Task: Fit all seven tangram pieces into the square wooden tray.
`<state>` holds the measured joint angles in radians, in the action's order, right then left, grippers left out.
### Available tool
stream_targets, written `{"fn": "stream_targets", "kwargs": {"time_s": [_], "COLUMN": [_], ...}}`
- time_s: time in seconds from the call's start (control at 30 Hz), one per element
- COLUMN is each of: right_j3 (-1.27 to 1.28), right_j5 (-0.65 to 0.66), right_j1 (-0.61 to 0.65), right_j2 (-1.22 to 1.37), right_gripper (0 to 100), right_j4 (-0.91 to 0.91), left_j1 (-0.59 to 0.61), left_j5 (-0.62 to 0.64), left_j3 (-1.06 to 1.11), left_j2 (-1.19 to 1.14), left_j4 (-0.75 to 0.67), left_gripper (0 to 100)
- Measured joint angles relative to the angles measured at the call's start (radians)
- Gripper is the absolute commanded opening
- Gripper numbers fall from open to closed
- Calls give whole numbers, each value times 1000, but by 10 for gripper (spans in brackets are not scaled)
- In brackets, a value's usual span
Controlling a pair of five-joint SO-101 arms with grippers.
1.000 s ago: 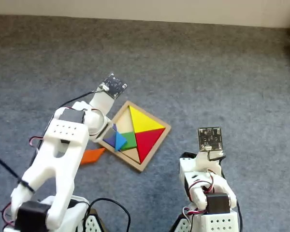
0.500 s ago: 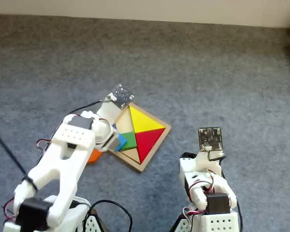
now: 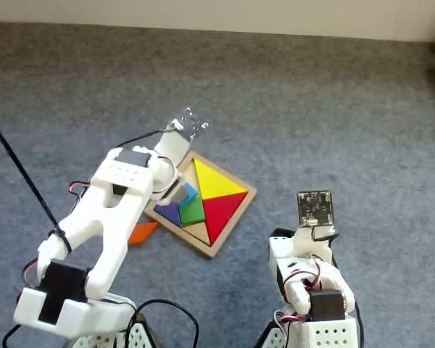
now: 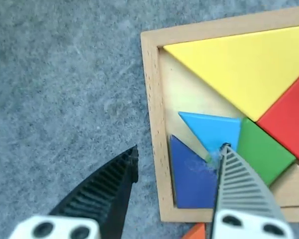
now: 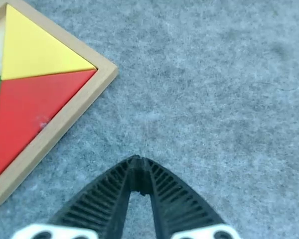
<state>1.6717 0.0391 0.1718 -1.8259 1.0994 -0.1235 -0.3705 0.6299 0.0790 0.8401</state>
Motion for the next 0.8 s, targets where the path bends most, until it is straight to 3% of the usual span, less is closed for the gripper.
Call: {"fn": "stream_targets", "kwargs": {"time_s": [0.8], "right_j3": [0], "right_j5": [0], "right_j1": [0], "right_j2": [0], "right_gripper": [5], "right_j4": [0], "left_j1": [3], "left_j5": [-167], "left_j3": [-58], "left_j2": [-20], "left_j4": [-3], "left_gripper": [256]}}
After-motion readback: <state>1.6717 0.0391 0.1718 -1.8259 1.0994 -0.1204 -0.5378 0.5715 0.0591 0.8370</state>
